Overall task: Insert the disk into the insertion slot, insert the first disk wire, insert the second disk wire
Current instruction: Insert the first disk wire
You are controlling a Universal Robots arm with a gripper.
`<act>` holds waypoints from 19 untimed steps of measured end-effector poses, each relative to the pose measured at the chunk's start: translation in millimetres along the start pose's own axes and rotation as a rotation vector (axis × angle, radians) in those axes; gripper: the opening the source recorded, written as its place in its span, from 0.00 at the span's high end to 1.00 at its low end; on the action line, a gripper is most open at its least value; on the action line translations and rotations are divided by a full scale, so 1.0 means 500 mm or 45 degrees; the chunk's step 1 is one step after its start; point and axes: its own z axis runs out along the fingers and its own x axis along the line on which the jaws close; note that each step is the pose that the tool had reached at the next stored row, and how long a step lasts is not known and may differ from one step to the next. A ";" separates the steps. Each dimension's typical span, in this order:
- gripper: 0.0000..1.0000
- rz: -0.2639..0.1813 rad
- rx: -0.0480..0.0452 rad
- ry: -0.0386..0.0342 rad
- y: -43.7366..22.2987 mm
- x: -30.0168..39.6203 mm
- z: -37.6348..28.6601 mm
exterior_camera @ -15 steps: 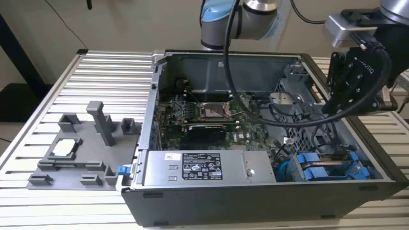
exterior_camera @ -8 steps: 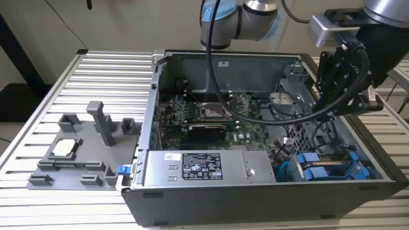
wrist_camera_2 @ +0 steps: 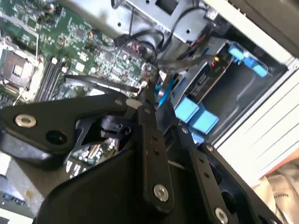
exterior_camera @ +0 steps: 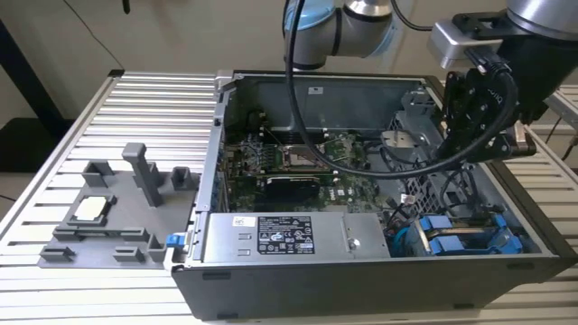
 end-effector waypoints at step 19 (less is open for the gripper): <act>0.73 -0.056 0.019 -0.0454 0.040 0.000 0.014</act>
